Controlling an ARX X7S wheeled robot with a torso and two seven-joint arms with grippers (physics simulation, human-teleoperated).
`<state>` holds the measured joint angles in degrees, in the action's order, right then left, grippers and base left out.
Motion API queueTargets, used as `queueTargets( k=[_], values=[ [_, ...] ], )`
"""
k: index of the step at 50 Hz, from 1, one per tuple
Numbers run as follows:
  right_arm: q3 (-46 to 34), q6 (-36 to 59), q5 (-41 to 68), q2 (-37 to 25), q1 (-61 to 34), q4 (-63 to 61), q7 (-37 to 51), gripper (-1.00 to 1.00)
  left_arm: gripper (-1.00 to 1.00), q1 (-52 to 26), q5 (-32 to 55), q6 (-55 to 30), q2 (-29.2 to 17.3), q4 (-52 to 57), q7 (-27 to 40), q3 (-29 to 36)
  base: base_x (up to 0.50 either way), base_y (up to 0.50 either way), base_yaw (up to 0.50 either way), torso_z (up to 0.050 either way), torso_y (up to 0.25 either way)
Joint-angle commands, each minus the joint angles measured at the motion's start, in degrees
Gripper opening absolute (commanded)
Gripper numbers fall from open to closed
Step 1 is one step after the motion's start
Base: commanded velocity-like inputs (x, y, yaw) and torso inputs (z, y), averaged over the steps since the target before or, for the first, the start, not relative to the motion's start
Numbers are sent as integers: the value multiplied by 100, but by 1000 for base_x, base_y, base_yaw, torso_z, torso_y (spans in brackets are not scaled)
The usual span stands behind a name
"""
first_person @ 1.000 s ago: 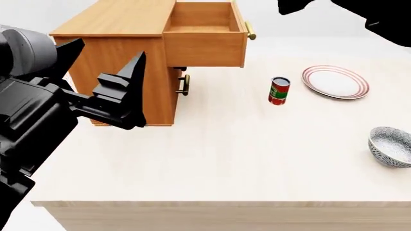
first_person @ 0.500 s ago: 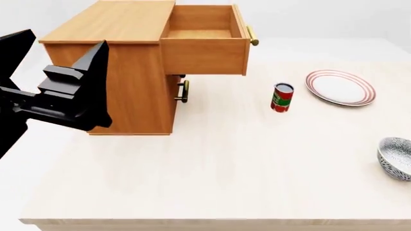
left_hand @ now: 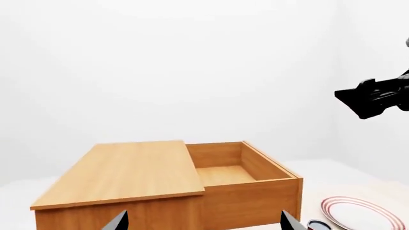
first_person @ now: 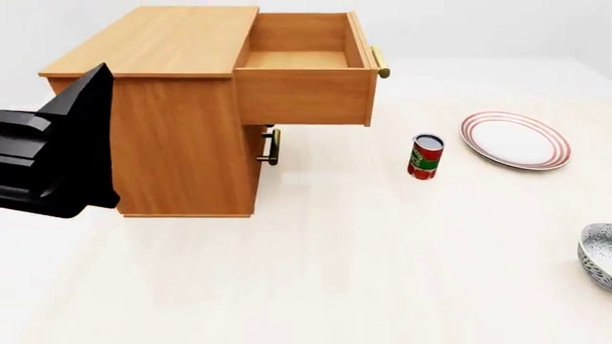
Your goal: Put the bowl in the top drawer of the cabinet.
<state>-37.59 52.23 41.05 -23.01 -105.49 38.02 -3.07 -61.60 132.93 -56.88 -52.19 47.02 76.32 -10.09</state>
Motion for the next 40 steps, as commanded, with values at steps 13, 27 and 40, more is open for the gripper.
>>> queueTargets(
  k=[13,27,40],
  values=[
    [18,-15,22,55,-23,139,-58,100,100,228,26,133,-167,65,12,-240,239,0,0,0,1],
    [12,-60,7,84,-17,154,-54,100,100,298,-57,149,-144,90,-45,-239,250,135,0,0,0],
    [60,-13,52,32,51,41,31,100,100,500,-90,140,-172,100,-114,-397,264,22,0,0,1]
  ],
)
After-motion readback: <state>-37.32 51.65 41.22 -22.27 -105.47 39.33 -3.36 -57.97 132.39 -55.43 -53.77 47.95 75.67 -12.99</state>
